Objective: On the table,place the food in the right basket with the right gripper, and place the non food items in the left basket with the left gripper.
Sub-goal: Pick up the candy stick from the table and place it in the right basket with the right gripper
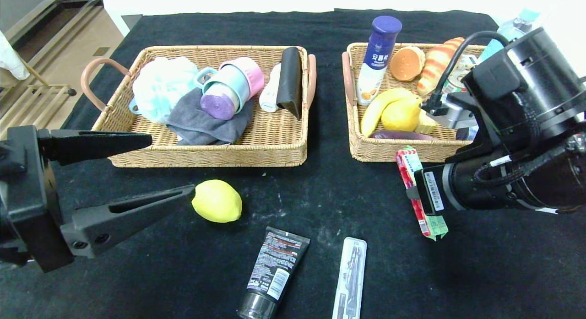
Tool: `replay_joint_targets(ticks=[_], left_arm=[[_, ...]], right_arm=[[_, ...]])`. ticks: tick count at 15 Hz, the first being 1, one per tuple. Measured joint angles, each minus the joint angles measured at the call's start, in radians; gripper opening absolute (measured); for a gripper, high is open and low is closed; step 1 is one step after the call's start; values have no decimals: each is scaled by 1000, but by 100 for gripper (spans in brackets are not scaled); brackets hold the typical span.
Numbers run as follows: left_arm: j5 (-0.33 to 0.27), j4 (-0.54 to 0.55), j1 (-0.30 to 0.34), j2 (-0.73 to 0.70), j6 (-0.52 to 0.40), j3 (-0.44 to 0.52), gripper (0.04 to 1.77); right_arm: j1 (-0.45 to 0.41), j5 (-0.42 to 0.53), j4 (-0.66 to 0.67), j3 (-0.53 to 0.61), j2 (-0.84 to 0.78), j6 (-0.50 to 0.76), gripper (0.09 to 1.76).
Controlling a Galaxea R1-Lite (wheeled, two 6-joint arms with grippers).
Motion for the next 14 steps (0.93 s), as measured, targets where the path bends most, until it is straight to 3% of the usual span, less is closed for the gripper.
replay_joint_targets(ticks=[6,14], left_arm=[[0,1,0,0,0,0,172],[0,1,0,1,0,0,172]], right_arm=[[-52,-1,-1,-76,-25,-89,32],[-257,37,-128,-148,-20,-254,32]])
